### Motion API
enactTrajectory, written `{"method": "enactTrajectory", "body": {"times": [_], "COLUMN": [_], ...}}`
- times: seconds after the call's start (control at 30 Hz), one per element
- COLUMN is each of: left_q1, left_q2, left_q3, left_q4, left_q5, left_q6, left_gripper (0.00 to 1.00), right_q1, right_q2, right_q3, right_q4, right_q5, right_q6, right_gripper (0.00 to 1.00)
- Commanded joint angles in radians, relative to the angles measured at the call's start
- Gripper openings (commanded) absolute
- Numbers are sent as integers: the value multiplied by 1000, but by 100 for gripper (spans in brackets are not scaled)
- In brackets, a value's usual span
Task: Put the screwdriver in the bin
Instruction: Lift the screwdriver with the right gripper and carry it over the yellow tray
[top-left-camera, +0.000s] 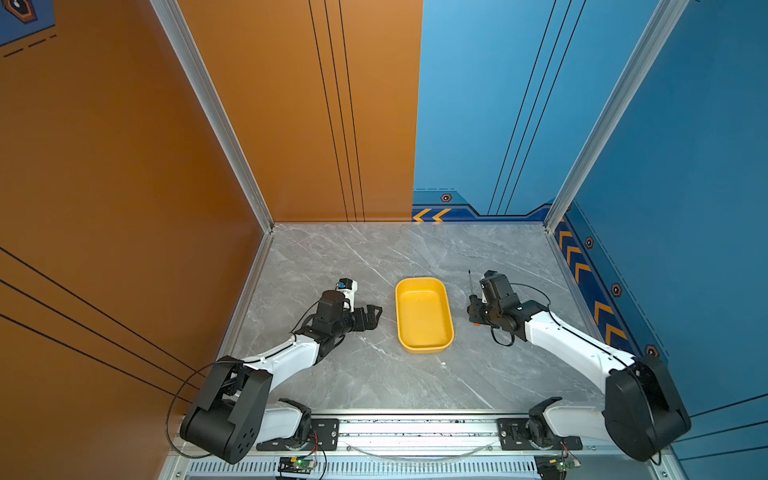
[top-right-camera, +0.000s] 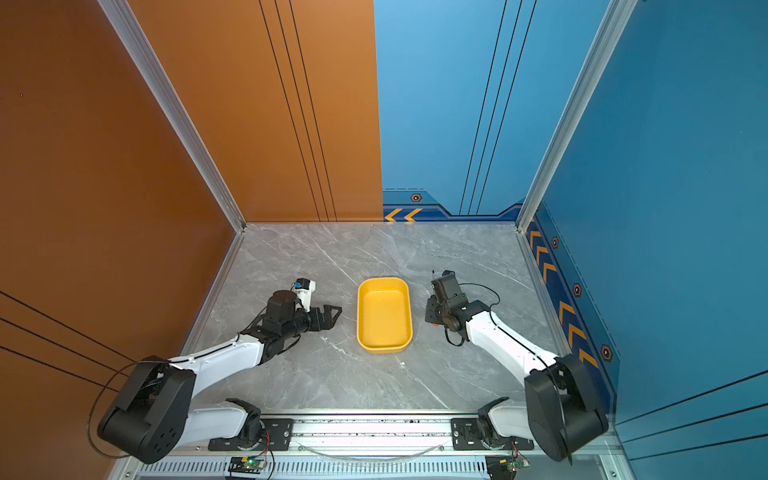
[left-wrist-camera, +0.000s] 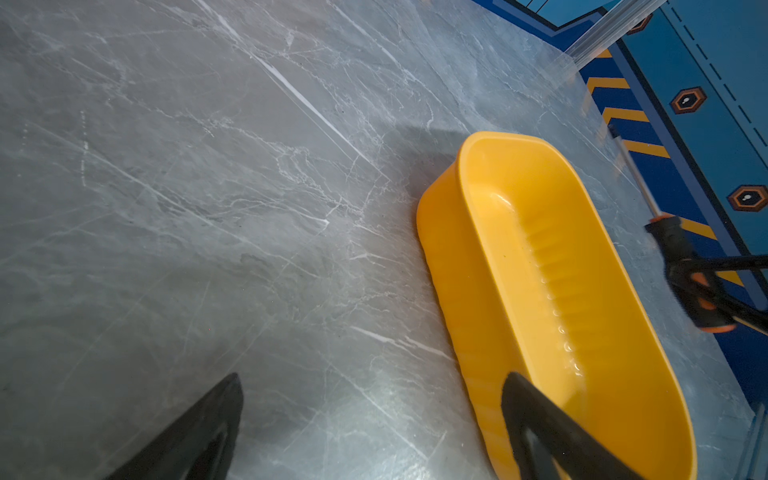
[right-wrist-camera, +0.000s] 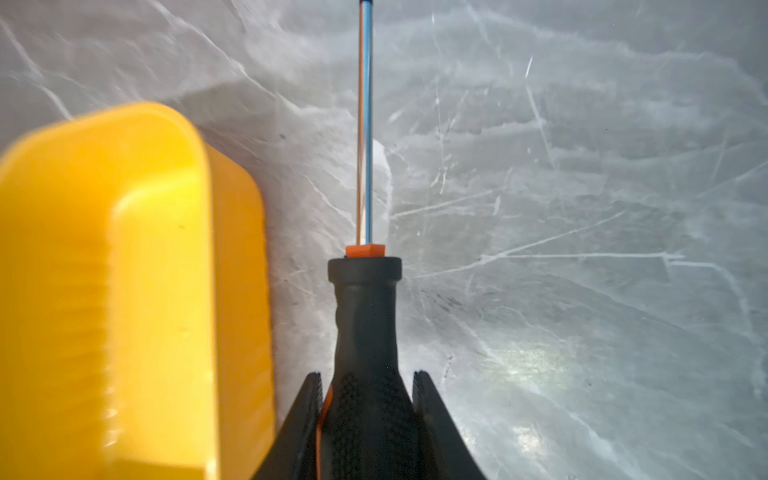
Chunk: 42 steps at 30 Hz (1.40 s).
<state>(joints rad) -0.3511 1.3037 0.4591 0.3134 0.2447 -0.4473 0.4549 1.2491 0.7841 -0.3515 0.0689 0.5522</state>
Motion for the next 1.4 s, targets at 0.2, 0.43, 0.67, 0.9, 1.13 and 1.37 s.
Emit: {"method": "enactTrajectory", "body": {"times": [0.2,0.43,0.67,0.9,1.13,1.37], "left_q1": [-6,-5,-8,-12,-12,-14], "left_q2": [-6,-7,-15,-31,-49,-57], "left_q3": [-6,-2,-10,-24,-31,-24], "left_q4": [-17,-16,-16,-17,-25,-53], "left_q5": [23,24,21,20,7,-9], "left_q6": [-32,-44,-55,-59,-52,-43], "left_gripper": [98,98,98,98,98,98], "right_q1": [239,407,507,534,550,548], "right_q2": [-163,-37,152,300,359,421], "right_q3": [48,83,192,256,265,272], "right_q4": [-51,-3,-29,-32,-53,-56], "right_q5": [226,299,365,361,361,339], "right_q6": [236,275,296,308,332,348], "right_gripper": [0,0,0,0,0,0]}}
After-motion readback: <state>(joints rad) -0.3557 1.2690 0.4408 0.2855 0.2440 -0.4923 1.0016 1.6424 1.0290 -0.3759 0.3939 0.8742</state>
